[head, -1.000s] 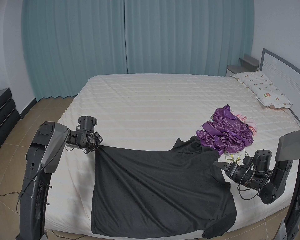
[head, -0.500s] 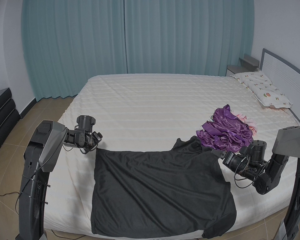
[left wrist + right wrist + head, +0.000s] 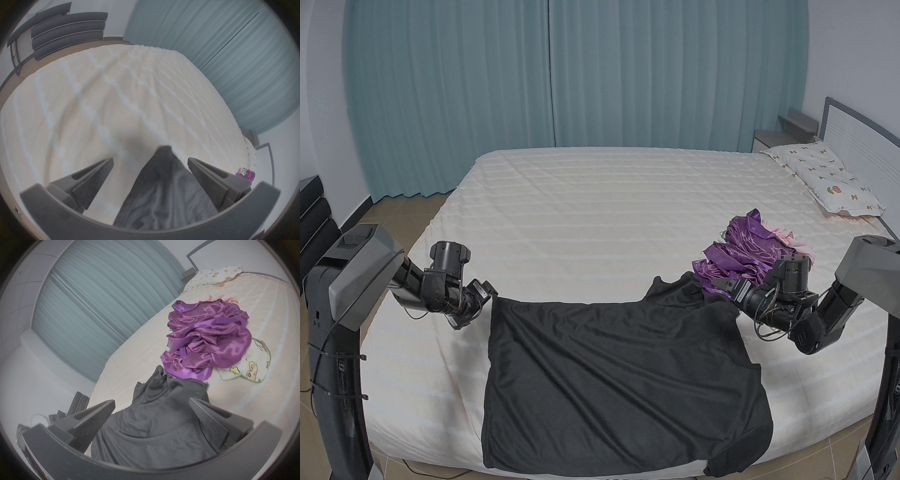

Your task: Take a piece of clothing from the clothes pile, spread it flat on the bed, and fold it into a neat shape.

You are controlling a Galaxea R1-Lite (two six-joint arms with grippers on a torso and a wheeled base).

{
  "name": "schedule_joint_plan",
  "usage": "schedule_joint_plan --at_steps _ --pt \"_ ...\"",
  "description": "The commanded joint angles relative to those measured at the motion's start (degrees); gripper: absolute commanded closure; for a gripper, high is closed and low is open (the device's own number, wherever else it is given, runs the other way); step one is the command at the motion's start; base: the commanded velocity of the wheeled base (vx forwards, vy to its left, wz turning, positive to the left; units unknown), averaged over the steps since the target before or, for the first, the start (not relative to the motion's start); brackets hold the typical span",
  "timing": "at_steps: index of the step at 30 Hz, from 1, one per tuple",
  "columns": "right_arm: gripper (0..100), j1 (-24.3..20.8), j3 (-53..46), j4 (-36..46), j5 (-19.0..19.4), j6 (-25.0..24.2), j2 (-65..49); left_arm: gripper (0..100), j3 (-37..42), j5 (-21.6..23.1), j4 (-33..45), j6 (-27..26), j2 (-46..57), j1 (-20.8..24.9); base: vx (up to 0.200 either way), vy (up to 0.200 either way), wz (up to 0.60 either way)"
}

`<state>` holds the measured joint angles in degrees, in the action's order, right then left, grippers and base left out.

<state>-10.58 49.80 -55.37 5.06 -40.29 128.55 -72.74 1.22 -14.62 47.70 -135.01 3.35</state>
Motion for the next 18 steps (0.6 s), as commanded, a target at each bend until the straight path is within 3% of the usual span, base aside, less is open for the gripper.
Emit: schedule_joint_plan --at_steps 1,8,13,18 --pt "0 -2.3 16.4 11.1 -2.7 0.6 7.1 0 24.9 4.5 -13.1 3.8 12.9 1.9 0.0 0.0 0.0" --pt "0 -6.5 34.4 25.1 -6.3 4.3 14.8 0 34.9 7.3 -25.4 11.5 13.1 2.4 0.0 0.0 0.0" --pt "0 -5.5 42.8 29.0 -7.3 11.6 20.3 0 39.3 7.1 -30.5 11.6 13.6 2.7 0.0 0.0 0.0" --pt "0 -5.2 47.8 31.6 -7.3 13.1 23.8 0 39.8 7.2 -31.1 11.8 13.3 2.6 0.0 0.0 0.0"
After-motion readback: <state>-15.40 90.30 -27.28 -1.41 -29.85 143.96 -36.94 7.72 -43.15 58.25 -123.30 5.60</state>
